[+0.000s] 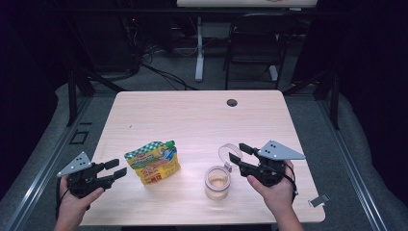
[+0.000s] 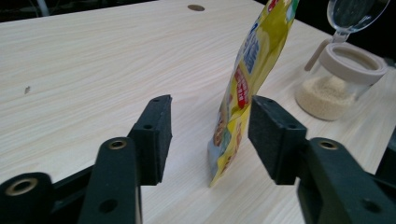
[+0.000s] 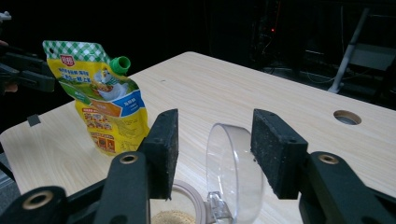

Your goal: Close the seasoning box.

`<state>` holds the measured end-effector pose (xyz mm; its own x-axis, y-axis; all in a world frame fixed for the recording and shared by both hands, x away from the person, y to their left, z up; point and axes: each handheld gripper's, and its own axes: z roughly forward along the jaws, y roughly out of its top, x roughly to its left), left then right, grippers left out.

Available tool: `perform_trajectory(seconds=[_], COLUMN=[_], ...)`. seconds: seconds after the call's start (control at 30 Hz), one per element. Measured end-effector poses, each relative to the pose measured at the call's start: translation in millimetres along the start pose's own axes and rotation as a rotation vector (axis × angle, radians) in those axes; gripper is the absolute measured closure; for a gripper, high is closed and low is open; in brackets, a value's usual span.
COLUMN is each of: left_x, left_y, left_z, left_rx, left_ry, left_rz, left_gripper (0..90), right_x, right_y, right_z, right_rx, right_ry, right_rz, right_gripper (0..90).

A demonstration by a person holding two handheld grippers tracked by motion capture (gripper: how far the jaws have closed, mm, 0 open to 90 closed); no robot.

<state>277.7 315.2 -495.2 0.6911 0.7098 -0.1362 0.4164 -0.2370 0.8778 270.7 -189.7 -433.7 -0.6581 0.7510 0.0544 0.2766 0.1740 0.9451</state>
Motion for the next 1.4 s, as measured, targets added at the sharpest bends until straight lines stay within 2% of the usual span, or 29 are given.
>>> perform_trajectory(seconds=[0.2, 0.43, 0.7, 0.87, 1.17, 1.4], left_x=[4.2, 6.2, 10.3, 9.8, 10.5, 9.8], left_y=[-2.3, -3.5, -7.2, -8.2, -15.0, -21.2], left_z=[-3.3, -4.9, -2.4, 1.0, 10.7, 18.7], left_rx=[-0.016, -0.024, -0.005, 0.004, 0.006, 0.007], left_ry=[0.029, 0.074, 0.137, 0.155, 0.208, 0.244], left_rz=[-0.022, -0.039, -0.077, -0.08, -0.111, -0.119], left_gripper=[51.4, 51.8, 53.1, 54.0, 53.8, 53.2], right_x=[-6.0, -11.8, -21.9, -27.4, -36.7, -39.4], right_y=[-0.4, 0.7, -0.4, -4.0, -14.7, -21.2], right_z=[-5.1, -11.1, -16.9, -15.2, -8.3, -3.2], right_rx=[-0.008, -0.02, -0.022, -0.011, 0.027, 0.046], right_ry=[-0.012, -0.016, -0.057, -0.079, -0.125, -0.15], right_rz=[-0.007, 0.012, 0.039, 0.05, 0.063, 0.052], right_gripper=[55.5, 59.1, 62.3, 64.2, 70.7, 75.4])
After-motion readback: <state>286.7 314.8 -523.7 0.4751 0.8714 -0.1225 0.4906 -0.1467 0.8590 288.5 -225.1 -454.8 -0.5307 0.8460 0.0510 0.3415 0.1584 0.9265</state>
